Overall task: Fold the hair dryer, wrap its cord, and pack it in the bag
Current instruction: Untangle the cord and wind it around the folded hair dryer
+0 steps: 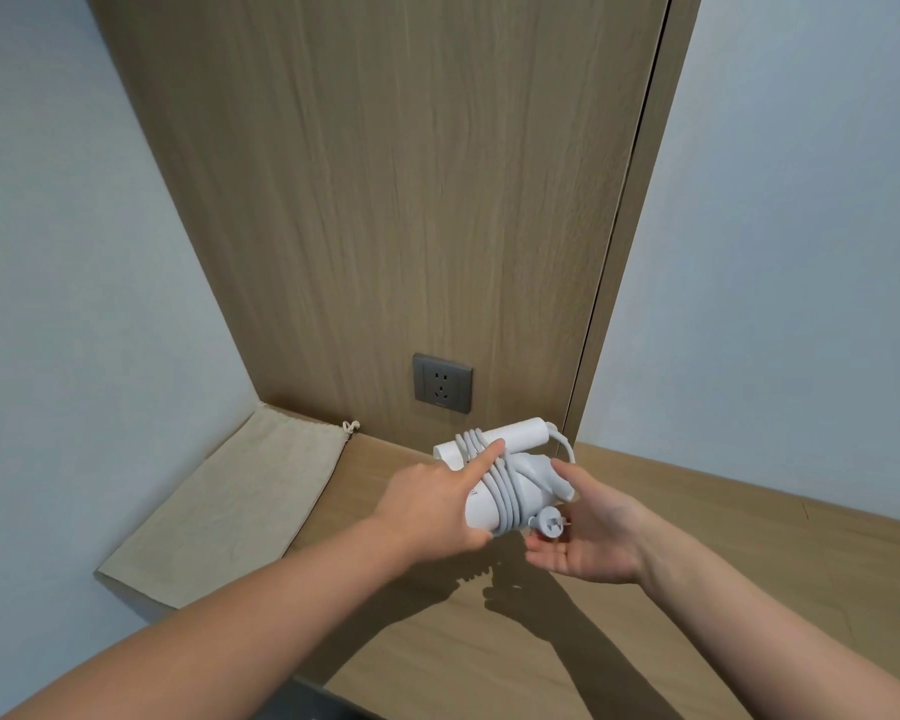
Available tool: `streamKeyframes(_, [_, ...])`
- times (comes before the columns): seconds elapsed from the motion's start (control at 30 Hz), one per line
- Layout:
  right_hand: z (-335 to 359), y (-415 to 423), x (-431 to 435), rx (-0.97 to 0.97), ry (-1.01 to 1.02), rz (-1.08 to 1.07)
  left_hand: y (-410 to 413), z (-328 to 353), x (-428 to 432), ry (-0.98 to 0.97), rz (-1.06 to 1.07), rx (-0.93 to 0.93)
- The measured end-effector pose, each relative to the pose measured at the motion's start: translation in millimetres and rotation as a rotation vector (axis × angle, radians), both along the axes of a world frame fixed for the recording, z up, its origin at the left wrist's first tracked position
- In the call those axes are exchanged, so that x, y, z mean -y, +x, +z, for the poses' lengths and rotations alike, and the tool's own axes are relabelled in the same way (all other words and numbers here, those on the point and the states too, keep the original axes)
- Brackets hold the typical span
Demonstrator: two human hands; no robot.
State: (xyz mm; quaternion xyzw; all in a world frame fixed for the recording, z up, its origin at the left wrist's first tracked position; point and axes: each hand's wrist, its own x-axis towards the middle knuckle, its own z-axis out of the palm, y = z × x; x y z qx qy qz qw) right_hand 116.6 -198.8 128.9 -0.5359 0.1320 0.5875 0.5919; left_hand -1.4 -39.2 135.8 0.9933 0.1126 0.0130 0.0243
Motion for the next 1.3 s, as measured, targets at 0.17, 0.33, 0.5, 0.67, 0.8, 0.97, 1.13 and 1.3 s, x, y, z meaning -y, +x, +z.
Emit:
streamKeyframes(0.17, [3.1, -2.5, -5.5, -0.074, 0.055, -0.153, 0.1, 4.8, 5.2, 0.073, -0.042, 0.035])
streamKeyframes(0.33, [6.9, 0.1, -0.7, -0.066, 0.055, -0.158, -1.1, 5.9, 4.0, 0.067, -0.021, 0.062])
streamKeyframes(0.5, [5.1, -0.7, -0.9, -0.059, 0.028, -0.171, -2.5, 6.2, 4.8, 0.068, -0.031, 0.064])
streamKeyframes(0.67, [2.5, 0.9, -2.4, -0.027, -0.017, -0.196, -2.4, 4.4, 7.1, 0.073, -0.044, 0.069])
streamKeyframes(0.8, [5.5, -2.2, -4.7, 0.068, -0.069, -0.264, -2.7, -1.2, 9.5, 0.049, -0.049, 0.079])
streamKeyframes(0.97, [8.7, -7.4, -6.3, 0.066, -0.032, -0.324, -1.0, -5.1, 4.2, 0.038, -0.094, 0.071])
streamKeyframes(1.13, [1.7, -10.2, -4.4, 0.012, 0.003, -0.352, -2.7, -7.7, -9.7, -0.058, -0.121, 0.01])
streamKeyframes(1.3, [1.0, -14.6, -16.4, 0.034, 0.02, -0.453, -8.5, -18.3, -25.7, -0.32, 0.006, 0.04])
